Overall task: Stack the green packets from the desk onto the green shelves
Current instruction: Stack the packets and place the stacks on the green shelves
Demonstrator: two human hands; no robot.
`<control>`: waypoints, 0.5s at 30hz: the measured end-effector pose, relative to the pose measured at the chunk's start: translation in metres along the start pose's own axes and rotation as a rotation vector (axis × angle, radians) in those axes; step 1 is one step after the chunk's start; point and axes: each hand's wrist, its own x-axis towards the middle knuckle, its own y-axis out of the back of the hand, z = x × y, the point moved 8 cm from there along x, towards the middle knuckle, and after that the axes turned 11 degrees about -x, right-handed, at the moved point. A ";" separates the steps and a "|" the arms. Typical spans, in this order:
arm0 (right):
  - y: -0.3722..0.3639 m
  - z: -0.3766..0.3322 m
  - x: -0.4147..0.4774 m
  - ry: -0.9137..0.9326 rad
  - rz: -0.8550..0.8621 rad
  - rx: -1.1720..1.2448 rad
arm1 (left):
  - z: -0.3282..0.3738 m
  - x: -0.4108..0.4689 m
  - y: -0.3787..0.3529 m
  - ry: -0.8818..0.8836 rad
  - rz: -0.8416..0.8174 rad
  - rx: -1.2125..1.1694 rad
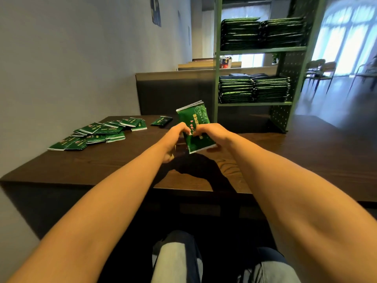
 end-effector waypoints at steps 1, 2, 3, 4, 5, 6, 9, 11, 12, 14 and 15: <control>-0.002 0.002 -0.006 -0.006 -0.019 0.045 | -0.001 -0.006 -0.004 0.003 -0.039 -0.007; -0.004 0.004 -0.012 -0.015 -0.040 0.096 | -0.001 -0.010 -0.007 -0.001 -0.064 0.003; -0.006 0.007 -0.019 -0.020 -0.060 0.145 | -0.002 -0.015 -0.011 -0.009 -0.080 0.013; -0.009 0.010 -0.024 -0.022 -0.082 0.191 | -0.002 -0.018 -0.013 -0.014 -0.084 0.011; -0.011 0.012 -0.028 -0.019 -0.101 0.224 | -0.003 -0.021 -0.015 -0.016 -0.088 0.004; -0.012 0.013 -0.032 -0.012 -0.115 0.252 | -0.003 -0.025 -0.018 -0.017 -0.087 -0.002; -0.011 0.014 -0.035 0.013 -0.143 0.359 | -0.001 -0.030 -0.025 -0.021 -0.100 -0.023; -0.007 0.012 -0.033 0.028 -0.142 0.392 | 0.001 -0.026 -0.028 -0.010 -0.103 -0.032; -0.004 0.011 -0.030 0.029 -0.136 0.393 | 0.002 -0.021 -0.030 -0.004 -0.111 -0.035; 0.000 0.011 -0.017 0.023 -0.127 0.394 | 0.002 -0.004 -0.032 0.020 -0.122 -0.037; 0.003 0.013 -0.006 0.014 -0.118 0.393 | 0.000 0.007 -0.033 0.039 -0.125 -0.026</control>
